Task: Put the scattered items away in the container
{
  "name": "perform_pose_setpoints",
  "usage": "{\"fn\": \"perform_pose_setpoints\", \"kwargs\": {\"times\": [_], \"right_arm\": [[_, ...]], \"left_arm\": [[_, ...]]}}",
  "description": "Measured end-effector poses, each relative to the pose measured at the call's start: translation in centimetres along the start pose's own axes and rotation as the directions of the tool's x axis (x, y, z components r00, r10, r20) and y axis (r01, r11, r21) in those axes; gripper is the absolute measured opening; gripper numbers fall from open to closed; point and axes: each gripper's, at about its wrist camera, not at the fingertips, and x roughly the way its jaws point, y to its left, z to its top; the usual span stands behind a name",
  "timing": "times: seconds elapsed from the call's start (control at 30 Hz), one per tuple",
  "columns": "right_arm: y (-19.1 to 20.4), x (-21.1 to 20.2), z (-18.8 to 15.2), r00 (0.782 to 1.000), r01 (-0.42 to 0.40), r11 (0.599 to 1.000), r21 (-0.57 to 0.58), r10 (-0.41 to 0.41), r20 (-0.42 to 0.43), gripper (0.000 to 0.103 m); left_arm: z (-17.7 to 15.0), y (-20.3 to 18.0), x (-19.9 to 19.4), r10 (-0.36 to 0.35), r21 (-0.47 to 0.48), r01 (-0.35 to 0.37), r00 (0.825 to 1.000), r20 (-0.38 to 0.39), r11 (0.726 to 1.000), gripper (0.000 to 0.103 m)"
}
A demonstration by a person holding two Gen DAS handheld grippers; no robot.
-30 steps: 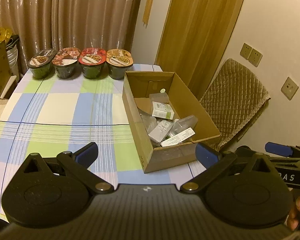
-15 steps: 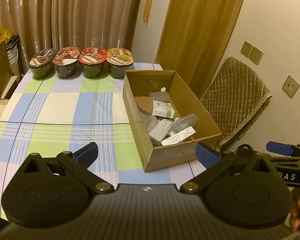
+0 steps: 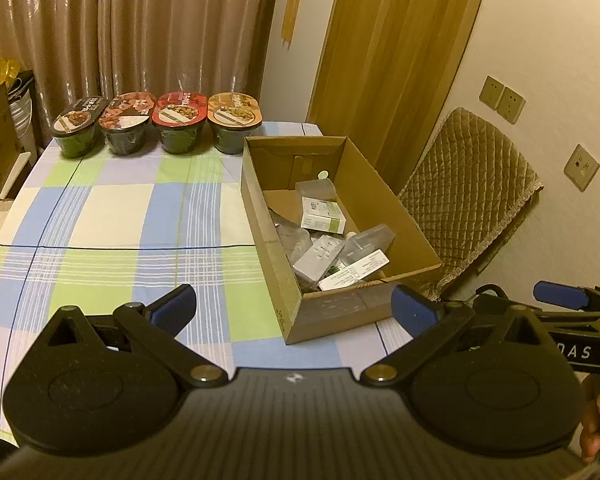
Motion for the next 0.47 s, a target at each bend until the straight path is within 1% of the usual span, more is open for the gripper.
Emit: {"fn": "perform_pose_setpoints", "kwargs": {"times": [0.3,0.47], "right_arm": [[-0.13,0.42,-0.21,1.0,-0.003,1.0,0.0,0.003,-0.01,0.099],[-0.04,0.65,-0.42,1.0,-0.001,1.0,-0.002,0.001,-0.017,0.099]], "left_arm": [[-0.22,-0.09,0.43,0.01,0.007,-0.01,1.0,-0.006,1.0,0.102],[-0.44,-0.07,0.69,0.001,0.007,-0.001,1.0,-0.001,1.0,0.102]]}}
